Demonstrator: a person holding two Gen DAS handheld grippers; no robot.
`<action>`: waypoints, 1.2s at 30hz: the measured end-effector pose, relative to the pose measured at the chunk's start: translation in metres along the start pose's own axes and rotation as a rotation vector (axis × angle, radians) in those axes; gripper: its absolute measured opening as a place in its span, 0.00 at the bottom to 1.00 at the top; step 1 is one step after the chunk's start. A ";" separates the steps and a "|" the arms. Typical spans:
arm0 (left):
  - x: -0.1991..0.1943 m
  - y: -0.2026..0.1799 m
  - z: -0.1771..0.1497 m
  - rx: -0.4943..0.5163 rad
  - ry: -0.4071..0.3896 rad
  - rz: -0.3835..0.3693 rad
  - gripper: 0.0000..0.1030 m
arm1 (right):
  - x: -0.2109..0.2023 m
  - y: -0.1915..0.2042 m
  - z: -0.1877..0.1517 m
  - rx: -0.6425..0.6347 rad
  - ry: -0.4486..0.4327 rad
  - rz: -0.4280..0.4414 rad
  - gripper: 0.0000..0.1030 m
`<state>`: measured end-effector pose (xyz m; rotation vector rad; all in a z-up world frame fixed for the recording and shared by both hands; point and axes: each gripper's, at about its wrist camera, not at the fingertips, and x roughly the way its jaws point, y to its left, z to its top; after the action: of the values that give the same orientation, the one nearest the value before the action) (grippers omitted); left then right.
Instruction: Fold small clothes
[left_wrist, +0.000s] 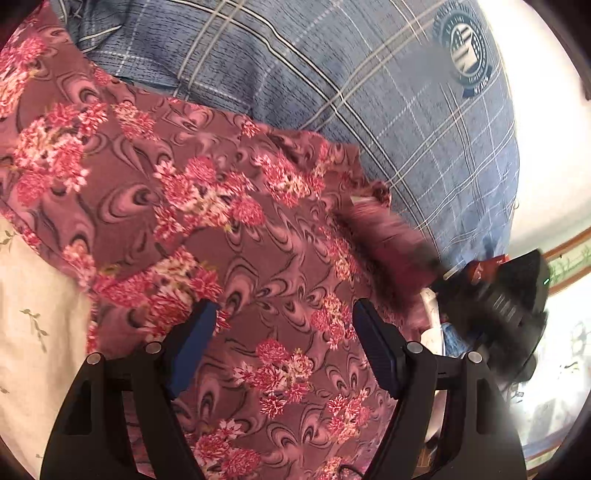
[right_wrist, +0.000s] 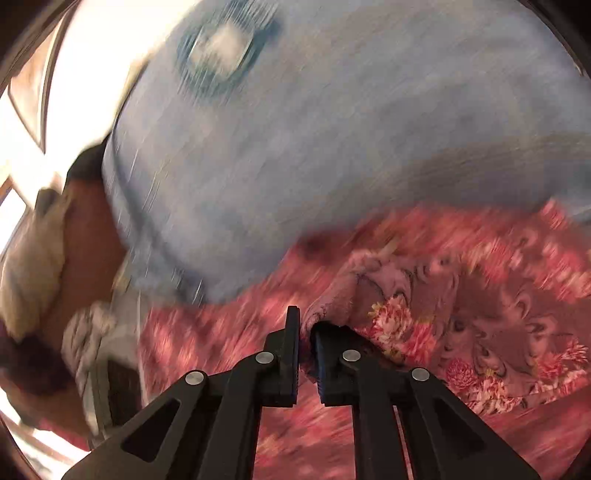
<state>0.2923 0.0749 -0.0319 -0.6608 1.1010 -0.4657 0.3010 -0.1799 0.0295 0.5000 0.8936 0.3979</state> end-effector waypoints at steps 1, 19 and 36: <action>-0.003 0.003 0.001 -0.006 -0.004 0.001 0.74 | 0.011 0.005 -0.011 -0.001 0.050 0.004 0.16; -0.007 0.010 0.009 -0.059 0.000 -0.045 0.74 | 0.000 -0.066 -0.035 0.433 -0.124 -0.051 0.48; -0.003 -0.010 0.004 0.001 -0.008 -0.064 0.78 | -0.009 -0.087 -0.043 0.576 -0.149 0.098 0.56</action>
<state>0.2945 0.0710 -0.0219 -0.6982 1.0748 -0.5179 0.2714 -0.2451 -0.0370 1.0919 0.8357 0.1817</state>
